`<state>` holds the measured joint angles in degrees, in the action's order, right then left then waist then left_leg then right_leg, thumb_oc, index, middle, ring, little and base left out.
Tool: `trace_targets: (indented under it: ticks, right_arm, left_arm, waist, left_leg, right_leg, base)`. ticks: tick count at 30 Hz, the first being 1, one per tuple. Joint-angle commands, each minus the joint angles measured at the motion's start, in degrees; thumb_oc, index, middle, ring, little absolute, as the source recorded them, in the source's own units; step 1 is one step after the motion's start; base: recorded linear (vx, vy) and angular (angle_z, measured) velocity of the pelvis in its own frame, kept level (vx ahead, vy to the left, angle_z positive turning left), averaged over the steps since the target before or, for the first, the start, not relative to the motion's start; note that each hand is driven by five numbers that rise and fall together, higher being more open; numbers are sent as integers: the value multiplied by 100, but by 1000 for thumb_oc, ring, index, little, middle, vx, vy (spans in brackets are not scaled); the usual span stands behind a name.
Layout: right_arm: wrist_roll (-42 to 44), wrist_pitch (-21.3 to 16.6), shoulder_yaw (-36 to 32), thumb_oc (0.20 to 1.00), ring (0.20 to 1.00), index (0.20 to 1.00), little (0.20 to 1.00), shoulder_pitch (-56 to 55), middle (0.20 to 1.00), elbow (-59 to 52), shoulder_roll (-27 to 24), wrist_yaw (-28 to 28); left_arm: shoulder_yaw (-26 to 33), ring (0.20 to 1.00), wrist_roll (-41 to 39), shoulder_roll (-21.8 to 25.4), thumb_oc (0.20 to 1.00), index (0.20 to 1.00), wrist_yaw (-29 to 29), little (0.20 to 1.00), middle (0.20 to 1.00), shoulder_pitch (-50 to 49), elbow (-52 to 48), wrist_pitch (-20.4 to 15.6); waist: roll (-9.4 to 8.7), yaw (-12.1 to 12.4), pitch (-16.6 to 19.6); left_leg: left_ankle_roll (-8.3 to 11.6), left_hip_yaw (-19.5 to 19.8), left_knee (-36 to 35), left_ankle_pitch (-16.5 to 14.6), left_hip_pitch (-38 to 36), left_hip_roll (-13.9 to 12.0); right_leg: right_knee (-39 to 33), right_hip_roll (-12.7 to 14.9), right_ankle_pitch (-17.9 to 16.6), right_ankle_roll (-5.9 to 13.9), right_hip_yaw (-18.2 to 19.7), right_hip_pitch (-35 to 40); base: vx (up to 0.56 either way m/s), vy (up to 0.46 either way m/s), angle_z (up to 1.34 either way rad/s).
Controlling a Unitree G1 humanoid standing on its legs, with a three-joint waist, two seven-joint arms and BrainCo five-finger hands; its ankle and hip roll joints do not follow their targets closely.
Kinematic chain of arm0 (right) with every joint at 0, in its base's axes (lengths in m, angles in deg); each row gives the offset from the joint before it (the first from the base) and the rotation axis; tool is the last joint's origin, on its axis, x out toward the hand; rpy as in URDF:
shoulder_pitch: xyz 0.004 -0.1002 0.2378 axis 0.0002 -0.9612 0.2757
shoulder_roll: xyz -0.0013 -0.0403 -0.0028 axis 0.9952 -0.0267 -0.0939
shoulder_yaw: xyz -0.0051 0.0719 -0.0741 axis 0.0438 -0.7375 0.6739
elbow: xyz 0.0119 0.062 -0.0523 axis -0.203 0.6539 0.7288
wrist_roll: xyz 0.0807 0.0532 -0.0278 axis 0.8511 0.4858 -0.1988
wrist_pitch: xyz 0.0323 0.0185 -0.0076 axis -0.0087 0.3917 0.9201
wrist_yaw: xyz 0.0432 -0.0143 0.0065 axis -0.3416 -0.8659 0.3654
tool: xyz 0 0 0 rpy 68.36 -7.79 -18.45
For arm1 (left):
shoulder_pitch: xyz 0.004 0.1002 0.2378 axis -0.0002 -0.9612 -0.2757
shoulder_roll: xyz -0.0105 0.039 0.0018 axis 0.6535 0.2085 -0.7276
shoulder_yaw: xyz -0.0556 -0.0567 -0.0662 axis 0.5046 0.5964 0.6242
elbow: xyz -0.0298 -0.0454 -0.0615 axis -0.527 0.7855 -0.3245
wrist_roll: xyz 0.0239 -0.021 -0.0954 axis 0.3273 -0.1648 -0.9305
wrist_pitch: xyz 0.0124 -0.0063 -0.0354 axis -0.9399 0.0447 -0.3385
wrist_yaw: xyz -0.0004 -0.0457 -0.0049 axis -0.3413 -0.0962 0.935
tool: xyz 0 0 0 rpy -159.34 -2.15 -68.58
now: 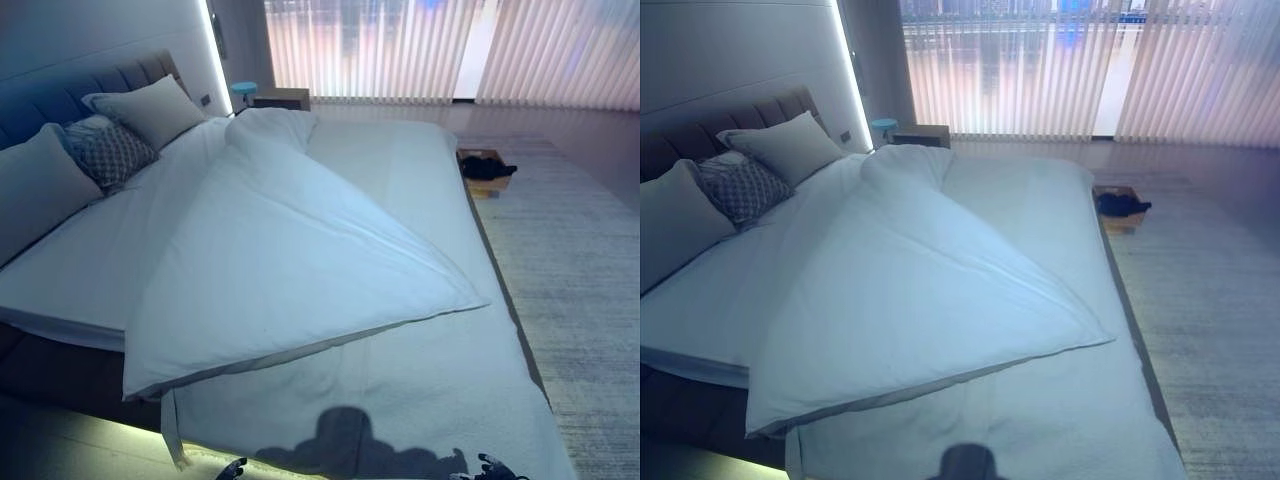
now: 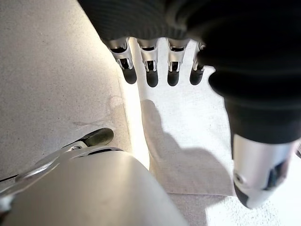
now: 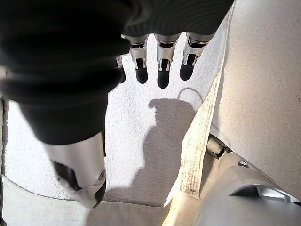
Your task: Make the bed
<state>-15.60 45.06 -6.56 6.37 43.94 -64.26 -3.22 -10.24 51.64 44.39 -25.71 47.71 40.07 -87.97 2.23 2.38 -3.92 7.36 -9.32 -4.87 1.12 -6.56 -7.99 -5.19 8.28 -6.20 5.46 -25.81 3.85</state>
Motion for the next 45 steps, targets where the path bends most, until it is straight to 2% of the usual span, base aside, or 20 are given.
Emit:
trace_targets:
  ticks: [1, 6, 10, 11, 13, 16, 18, 21, 22, 25, 27, 32, 33, 34, 37, 38, 40, 44, 45]
  right_arm:
    - [-25, -175, 218, 1000, 1000, 1000, 1000, 421, 1000, 118, 139, -51]
    - [35, -165, 176, 1000, 1000, 1000, 1000, 422, 1000, 160, 191, -51]
    - [417, -248, 55, 1000, 1000, 1000, 1000, 576, 1000, -93, 183, -124]
    - [742, -373, 62, 1000, 1000, 1000, 1000, 670, 1000, -757, 143, -205]
    - [960, -504, 103, 1000, 1000, 1000, 1000, 632, 1000, -2248, -36, -299]
    - [1163, -629, 64, 1000, 1000, 1000, 1000, 578, 1000, -3508, -283, -247]
    - [1340, -718, -50, 1000, 1000, 1000, 1000, 622, 1000, -4330, -369, -282]
    - [1547, -808, -98, 1000, 1000, 1000, 1000, 843, 1000, -4695, -370, -312]
    - [1750, -897, -123, 1000, 1000, 1000, 1000, 1072, 1000, -5134, -358, -373]
    - [1843, -942, -112, 1000, 1000, 1000, 1000, 1267, 1000, -5396, -335, -482]
    - [1900, -995, -23, 1000, 1000, 1000, 1000, 1635, 1000, -5674, -252, -636]
    - [2068, -1095, -3, 1000, 1000, 1000, 1000, 2022, 1000, -5958, -127, -821]
    - [2158, -1123, 5, 1000, 1000, 1000, 1000, 2113, 1000, -6044, -89, -887]
    - [2241, -1162, 9, 1000, 1000, 1000, 1000, 2203, 1000, -6110, -27, -946]
    - [2666, -1273, 66, 1000, 1000, 1000, 1000, 2479, 1000, -6117, 171, -1074]
    - [3164, -1361, 105, 1000, 1000, 1000, 1000, 2676, 1000, -6024, 315, -1221]
    - [3456, -1402, 129, 1000, 1000, 1000, 1000, 2870, 1000, -5902, 398, -1365]
    - [4183, -1555, 144, 1000, 1000, 1000, 1000, 3105, 1000, -5733, 533, -1307]
    - [4682, -1653, 164, 1000, 1000, 1000, 1000, 3256, 1000, -5667, 594, -1246]
  left_arm:
    - [-102, 1000, 83, 162, 1000, 1000, -17, 1000, 1000, 347, 40, -184]
    - [28, 1000, 17, 122, 1000, 1000, -68, 1000, 1000, 359, 198, -111]
    - [321, 1000, -635, 61, 1000, 1000, -277, 1000, 1000, 452, 72, -70]
    - [326, 1000, -1282, 103, 1000, 1000, -317, 1000, 1000, 480, -853, -246]
    - [280, 1000, -1850, 380, 1000, 1000, -315, 1000, 1000, 382, -2558, -426]
    - [309, 1000, -2488, 695, 1000, 1000, -195, 1000, 1000, 269, -4161, -522]
    - [311, 1000, -2967, 755, 1000, 1000, -151, 1000, 1000, 316, -4948, -544]
    - [225, 1000, -3438, 682, 1000, 1000, -141, 1000, 1000, 508, -5316, -590]
    - [116, 1000, -3924, 545, 1000, 1000, -172, 1000, 1000, 768, -5643, -612]
    - [10, 1000, -4253, 439, 1000, 1000, -224, 1000, 1000, 1018, -5893, -645]
    - [-227, 1000, -4735, 225, 1000, 1000, -335, 1000, 1000, 1533, -5957, -709]
    - [-418, 1000, -5116, 28, 1000, 1000, -516, 1000, 1000, 2068, -5984, -823]
    - [-450, 1000, -5222, -23, 1000, 1000, -549, 1000, 1000, 2159, -6005, -823]
    - [-498, 1000, -5290, -52, 1000, 1000, -585, 1000, 1000, 2268, -6044, -834]
    - [-607, 1000, -5404, -148, 1000, 1000, -767, 1000, 1000, 2614, -5983, -886]
    - [-671, 1000, -5499, -207, 1000, 1000, -926, 1000, 1000, 2812, -5959, -896]
    - [-705, 1000, -5554, -237, 1000, 1000, -1057, 1000, 1000, 2978, -5931, -914]
    - [-761, 1000, -5704, -307, 1000, 1000, -1199, 1000, 1000, 3159, -5973, -961]
    - [-829, 1000, -5741, -315, 1000, 1000, -1265, 1000, 1000, 3236, -6014, -951]
  waist:
    - [-360, 4, -262]
    - [-369, -1, -251]
    - [-384, -4, -351]
    - [-384, 27, -546]
    - [-405, 27, -837]
    - [-436, 53, -1156]
    - [-442, 59, -1378]
    - [-441, 57, -1510]
    - [-431, 52, -1717]
    - [-424, 41, -1887]
    - [-447, 18, -2205]
    - [-483, -44, -2421]
    - [-465, -37, -2450]
    - [-477, -42, -2495]
    - [-520, -71, -2582]
    - [-550, -69, -2584]
    - [-560, -62, -2586]
    - [-563, -49, -2587]
    - [-563, -24, -2587]
  left_leg:
    - [-79, -84, -2, 60, -104, 171]
    - [-85, -93, -9, 69, -95, 176]
    - [-93, -80, 12, 102, 56, 173]
    - [-85, -54, 49, 144, 208, 138]
    - [-80, 19, 148, 229, 524, 115]
    - [-66, 104, 431, 237, 915, 82]
    - [-59, 151, 568, 212, 1135, 74]
    - [-72, 156, 586, 233, 1293, 104]
    - [-78, 123, 605, 237, 1455, 103]
    - [-84, 110, 681, 243, 1695, 115]
    - [-90, 156, 974, 211, 2154, 97]
    - [-104, 170, 1338, 167, 2796, 130]
    - [-61, 194, 1406, 14, 2865, 96]
    - [-73, 194, 1474, -1, 3018, 105]
    - [-88, 185, 1600, -4, 3396, 95]
    - [-91, 199, 1652, -7, 3644, 96]
    - [-87, 208, 1682, -2, 3839, 89]
    - [-93, 242, 1727, -6, 4104, 102]
    - [-93, 251, 1773, -14, 4253, 106]
  right_leg:
    - [44, 366, 31, 591, 67, 266]
    - [52, 357, 35, 591, 78, 239]
    - [99, 369, 1, 594, 114, 42]
    - [154, 358, -15, 585, 143, -106]
    - [274, 374, -44, 582, 144, -397]
    - [391, 420, -56, 576, 89, -646]
    - [497, 448, -50, 577, 57, -815]
    - [557, 502, -84, 584, 36, -980]
    - [670, 533, -105, 602, 44, -1220]
    - [857, 604, -89, 601, 49, -1517]
    - [1216, 725, -57, 577, 45, -2004]
    - [1571, 847, -50, 569, 72, -2639]
    - [1683, 831, 74, 650, 144, -2743]
    - [1756, 854, 65, 646, 165, -2913]
    - [1868, 887, 58, 631, 178, -3257]
    - [1918, 909, 52, 626, 170, -3471]
    - [1958, 930, 52, 621, 141, -3649]
    - [2004, 952, 47, 609, 127, -3897]
    - [2022, 966, 46, 604, 111, -4017]
  base:
    - [0, 0, 0]
    - [0, 0, 0]
    - [-45, -6, -1]
    - [-147, -32, -2]
    - [-229, -41, 0]
    - [-125, -32, 10]
    - [-94, -22, 18]
    - [-89, 22, 2]
    - [-94, 28, 0]
    - [-156, 36, 0]
    - [-163, 10, 9]
    - [-92, 8, 11]
    - [-1, -1, 10]
    - [-38, -1, 6]
    - [-87, -10, 2]
    - [-59, -25, 3]
    - [-37, -27, 4]
    - [-15, -24, 3]
    - [-13, -23, 5]
